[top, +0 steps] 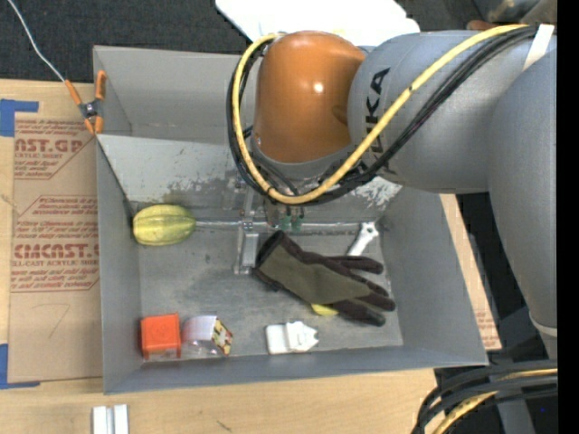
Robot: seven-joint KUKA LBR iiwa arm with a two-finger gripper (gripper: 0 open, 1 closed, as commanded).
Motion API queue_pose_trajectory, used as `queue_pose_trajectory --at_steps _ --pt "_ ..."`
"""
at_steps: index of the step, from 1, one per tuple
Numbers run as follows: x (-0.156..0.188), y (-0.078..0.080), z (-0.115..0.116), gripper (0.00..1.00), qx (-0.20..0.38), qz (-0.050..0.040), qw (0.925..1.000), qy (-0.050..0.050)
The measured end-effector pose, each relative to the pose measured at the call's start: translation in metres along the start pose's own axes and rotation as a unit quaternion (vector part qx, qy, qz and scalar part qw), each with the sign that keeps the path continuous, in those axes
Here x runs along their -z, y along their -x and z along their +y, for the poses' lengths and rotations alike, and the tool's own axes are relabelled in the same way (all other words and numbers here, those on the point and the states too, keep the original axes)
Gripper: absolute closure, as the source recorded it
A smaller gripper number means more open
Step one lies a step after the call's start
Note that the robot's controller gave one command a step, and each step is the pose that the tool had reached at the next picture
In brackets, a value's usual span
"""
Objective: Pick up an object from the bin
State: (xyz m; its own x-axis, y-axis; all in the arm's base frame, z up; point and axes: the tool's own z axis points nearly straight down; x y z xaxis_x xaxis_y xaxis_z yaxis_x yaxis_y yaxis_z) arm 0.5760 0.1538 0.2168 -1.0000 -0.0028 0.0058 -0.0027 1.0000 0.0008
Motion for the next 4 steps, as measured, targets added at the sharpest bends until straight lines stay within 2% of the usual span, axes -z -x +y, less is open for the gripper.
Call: queue_pose_trajectory --at_steps 1,2,3,4 --pt "0.005 0.001 -0.001 0.0 -0.001 -0.0038 1.0 0.0" --pt "-0.074 -0.021 -0.023 0.0 -0.049 -0.0024 0.9988 0.001" --pt "-0.081 -0.015 -0.053 0.0 -0.032 -0.0046 0.9995 0.0" --pt "-0.142 -0.022 -0.092 0.0 -0.002 -0.0036 1.0 0.001"
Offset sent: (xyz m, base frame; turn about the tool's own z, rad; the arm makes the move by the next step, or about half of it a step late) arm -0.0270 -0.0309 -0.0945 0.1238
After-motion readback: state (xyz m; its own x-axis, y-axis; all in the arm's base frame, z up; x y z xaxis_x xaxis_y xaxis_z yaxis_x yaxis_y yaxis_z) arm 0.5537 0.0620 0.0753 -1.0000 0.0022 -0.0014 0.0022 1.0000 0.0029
